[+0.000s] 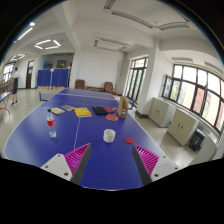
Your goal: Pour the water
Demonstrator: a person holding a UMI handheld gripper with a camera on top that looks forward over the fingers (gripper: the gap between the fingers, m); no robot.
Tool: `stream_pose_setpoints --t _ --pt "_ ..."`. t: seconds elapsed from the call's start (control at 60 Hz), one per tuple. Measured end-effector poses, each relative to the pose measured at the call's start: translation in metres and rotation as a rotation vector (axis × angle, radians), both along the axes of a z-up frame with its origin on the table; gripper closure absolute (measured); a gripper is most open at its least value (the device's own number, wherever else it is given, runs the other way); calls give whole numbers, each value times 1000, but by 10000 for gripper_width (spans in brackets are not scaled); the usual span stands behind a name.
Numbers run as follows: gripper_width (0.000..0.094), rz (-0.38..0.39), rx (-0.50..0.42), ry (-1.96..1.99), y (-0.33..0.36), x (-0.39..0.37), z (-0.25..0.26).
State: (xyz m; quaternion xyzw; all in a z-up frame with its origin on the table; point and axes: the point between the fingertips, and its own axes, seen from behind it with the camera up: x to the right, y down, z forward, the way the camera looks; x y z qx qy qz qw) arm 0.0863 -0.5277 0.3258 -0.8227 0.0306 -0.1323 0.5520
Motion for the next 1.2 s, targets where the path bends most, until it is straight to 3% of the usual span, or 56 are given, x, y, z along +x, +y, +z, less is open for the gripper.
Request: stream_pose_setpoints --t 0.15,0.317,0.483,0.583,0.75,0.917,1.067,1.133,1.2 --pt "87 -2 -54 -9 -17 -8 -17" --pt "85 -7 -132 0 0 -41 -105" --pt "92 4 -195 62 26 -117 -186" --pt "86 61 -197 115 83 -189 -219" --pt "89 165 -128 188 191 -295 -246" --pt "86 240 0 209 325 -361 -235" --pt "91 232 70 161 416 -377 -230" --pt "171 216 87 162 441 -377 -231" --pt "380 213 99 177 455 -377 -232"
